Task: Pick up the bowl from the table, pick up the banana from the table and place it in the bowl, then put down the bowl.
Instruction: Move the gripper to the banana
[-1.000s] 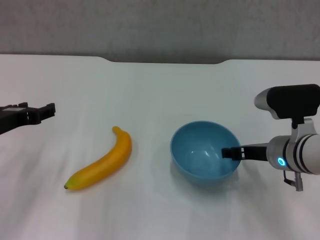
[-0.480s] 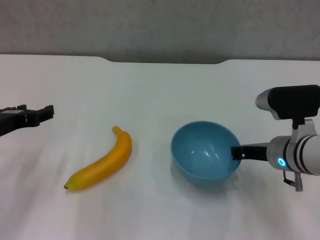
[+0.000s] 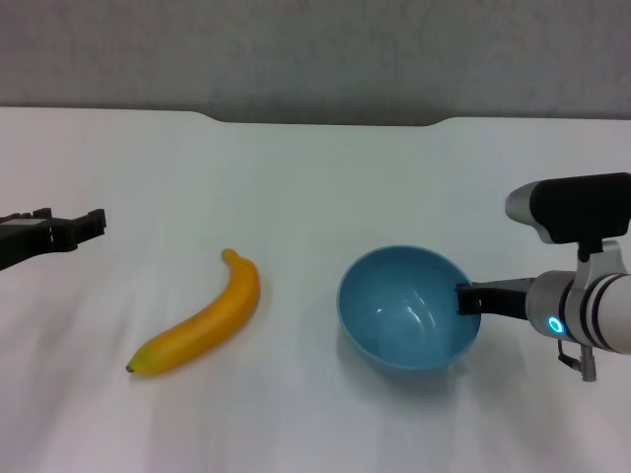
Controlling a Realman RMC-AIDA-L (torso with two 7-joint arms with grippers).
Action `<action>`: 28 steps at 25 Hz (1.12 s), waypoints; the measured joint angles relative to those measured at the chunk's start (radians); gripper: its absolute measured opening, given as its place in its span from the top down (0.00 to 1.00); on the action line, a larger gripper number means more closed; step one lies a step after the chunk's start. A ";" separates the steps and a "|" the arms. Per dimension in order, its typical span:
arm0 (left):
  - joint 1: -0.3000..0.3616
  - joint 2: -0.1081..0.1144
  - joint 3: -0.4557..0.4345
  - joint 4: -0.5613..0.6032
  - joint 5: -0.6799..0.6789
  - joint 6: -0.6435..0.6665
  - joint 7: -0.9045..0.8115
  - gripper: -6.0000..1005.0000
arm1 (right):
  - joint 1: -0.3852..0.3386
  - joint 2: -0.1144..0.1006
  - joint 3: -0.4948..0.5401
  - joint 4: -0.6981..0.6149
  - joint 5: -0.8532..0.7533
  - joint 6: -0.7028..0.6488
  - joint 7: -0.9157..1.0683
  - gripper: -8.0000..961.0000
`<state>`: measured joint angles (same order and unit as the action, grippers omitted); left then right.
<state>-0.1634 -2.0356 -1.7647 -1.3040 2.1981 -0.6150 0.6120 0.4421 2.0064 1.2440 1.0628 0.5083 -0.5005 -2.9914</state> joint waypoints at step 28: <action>-0.063 -0.002 0.189 0.078 0.000 -0.069 0.179 0.15 | -0.097 -0.006 0.031 0.189 -0.051 0.018 -0.007 0.95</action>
<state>-0.2263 -2.0378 -1.5755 -1.2262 2.1978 -0.6843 0.7913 0.3449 2.0002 1.2752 1.2517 0.4571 -0.4824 -2.9987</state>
